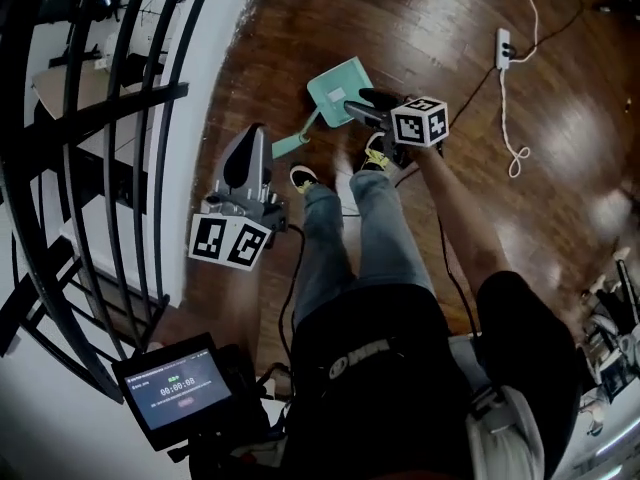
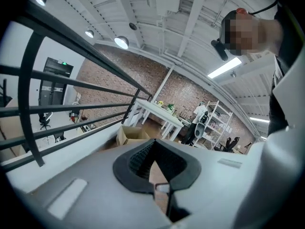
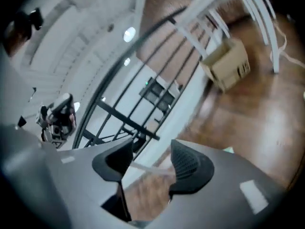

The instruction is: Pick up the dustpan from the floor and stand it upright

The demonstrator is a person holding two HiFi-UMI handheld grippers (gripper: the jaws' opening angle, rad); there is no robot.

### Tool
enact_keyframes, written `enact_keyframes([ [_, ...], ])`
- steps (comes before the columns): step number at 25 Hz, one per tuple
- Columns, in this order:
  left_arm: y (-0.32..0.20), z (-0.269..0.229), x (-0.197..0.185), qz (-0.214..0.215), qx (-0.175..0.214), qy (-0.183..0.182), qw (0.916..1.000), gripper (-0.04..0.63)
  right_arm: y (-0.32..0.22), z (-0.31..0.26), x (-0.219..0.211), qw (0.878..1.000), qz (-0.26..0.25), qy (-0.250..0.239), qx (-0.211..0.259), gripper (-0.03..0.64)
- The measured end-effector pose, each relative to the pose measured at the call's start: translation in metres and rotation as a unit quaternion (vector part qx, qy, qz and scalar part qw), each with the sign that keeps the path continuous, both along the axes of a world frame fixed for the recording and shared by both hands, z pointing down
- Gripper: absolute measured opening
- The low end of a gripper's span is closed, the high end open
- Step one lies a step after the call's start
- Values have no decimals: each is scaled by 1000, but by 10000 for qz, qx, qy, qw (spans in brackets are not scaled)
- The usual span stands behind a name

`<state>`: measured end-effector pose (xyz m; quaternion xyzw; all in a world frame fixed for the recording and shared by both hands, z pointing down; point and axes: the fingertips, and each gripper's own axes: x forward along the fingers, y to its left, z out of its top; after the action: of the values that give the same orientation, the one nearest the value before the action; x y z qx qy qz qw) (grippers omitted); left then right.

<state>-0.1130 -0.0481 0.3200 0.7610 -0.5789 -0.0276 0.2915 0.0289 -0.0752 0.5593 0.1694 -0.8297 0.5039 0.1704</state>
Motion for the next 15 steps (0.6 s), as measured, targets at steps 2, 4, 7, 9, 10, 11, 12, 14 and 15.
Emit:
enact_keyframes([
  [2,19,-29,2,-99,-8,-135,9999,18,-12,-85,8,9945,314,-300,954,221],
  [4,32,-54,7,-218,149,-551,9981,18,-19,-167,14,9778,455,-478,1990,115],
  [7,59,-97,9,-431,617,-1180,9902,18,0,-273,4,9418,518,-666,3255,5],
  [9,73,-117,5,-556,675,-1260,9882,18,27,-305,-20,9324,326,-736,3523,5],
  [10,69,-123,2,-594,672,-1263,9879,18,34,-310,-33,9297,217,-668,3616,5],
  [11,60,-125,3,-594,719,-1283,9873,18,38,-313,-44,9257,118,-546,3741,5],
  [12,51,-127,7,-545,815,-1341,9861,18,43,-314,-51,9199,30,-435,3898,5],
  [14,42,-131,19,-378,1021,-1573,9815,18,59,-317,-64,9076,-150,-386,4178,5],
  [15,43,-137,21,-302,1115,-1699,9787,18,68,-319,-73,9038,-245,-419,4252,5],
])
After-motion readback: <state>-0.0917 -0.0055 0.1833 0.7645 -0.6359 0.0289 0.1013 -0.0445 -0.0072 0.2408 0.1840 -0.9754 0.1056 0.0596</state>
